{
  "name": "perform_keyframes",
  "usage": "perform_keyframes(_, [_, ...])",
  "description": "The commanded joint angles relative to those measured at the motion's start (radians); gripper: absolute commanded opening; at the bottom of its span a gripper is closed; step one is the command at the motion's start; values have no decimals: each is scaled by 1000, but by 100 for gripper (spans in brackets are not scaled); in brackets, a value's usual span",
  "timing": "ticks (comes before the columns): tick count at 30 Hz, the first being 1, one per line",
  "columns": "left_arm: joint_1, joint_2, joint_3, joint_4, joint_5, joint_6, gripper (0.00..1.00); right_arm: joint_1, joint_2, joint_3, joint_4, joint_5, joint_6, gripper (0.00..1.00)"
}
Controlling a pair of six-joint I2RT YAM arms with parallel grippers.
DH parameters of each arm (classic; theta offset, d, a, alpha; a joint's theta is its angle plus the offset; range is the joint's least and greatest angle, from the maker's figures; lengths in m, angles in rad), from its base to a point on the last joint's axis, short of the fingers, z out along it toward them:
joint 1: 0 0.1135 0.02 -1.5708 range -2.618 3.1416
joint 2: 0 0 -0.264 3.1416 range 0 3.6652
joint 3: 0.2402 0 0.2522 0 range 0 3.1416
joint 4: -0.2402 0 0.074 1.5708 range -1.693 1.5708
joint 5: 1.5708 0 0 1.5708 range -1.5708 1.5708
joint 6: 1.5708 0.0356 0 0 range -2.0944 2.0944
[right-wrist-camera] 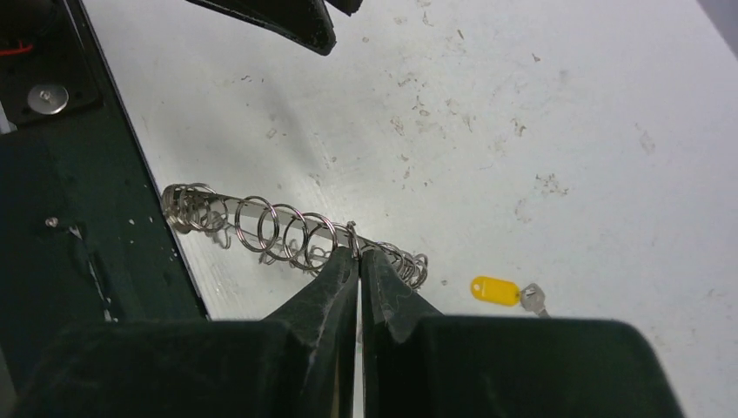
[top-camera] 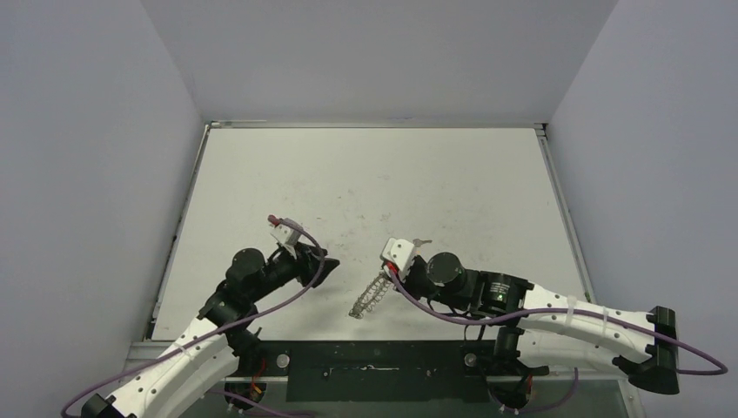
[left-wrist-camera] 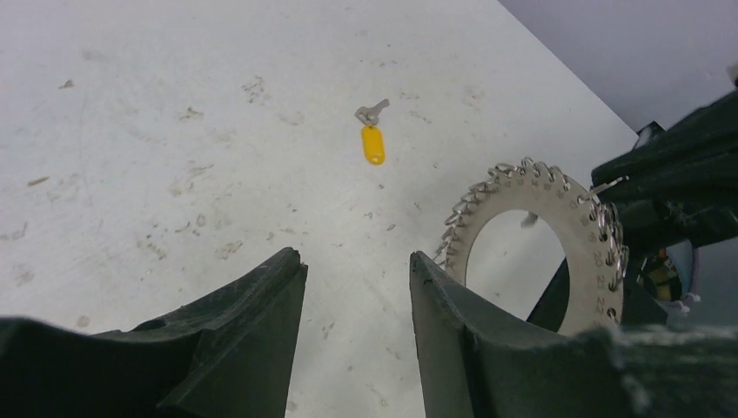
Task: Put the keys on the keyring
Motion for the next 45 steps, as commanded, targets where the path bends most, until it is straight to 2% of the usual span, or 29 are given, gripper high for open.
perform_keyframes(1, [-29, -14, -98, 399, 161, 124, 45, -16, -93, -63, 145, -73, -210, 0])
perform_keyframes(5, [-89, 15, -166, 613, 266, 240, 44, -38, -93, -56, 127, -232, -270, 0])
perform_keyframes(11, [-249, 86, -159, 671, 235, 424, 40, -75, -72, -65, 196, -401, -267, 0])
perform_keyframes(17, [-308, 114, -163, 733, 242, 477, 36, -127, -47, -64, 259, -515, -227, 0])
perform_keyframes(25, [-337, 119, -169, 762, 201, 497, 25, -137, -44, -88, 336, -550, -192, 0])
perform_keyframes(36, [-376, 195, -157, 784, 172, 509, 28, -139, -19, -86, 354, -552, -174, 0])
perform_keyframes(39, [-386, 210, -153, 784, 159, 518, 22, -140, -19, -89, 358, -554, -167, 0])
perform_keyframes(43, [-397, 221, -138, 746, 155, 543, 3, -139, -18, -92, 362, -559, -165, 0])
perform_keyframes(45, [-402, 226, -124, 702, 155, 556, 0, -140, -21, -92, 362, -556, -164, 0])
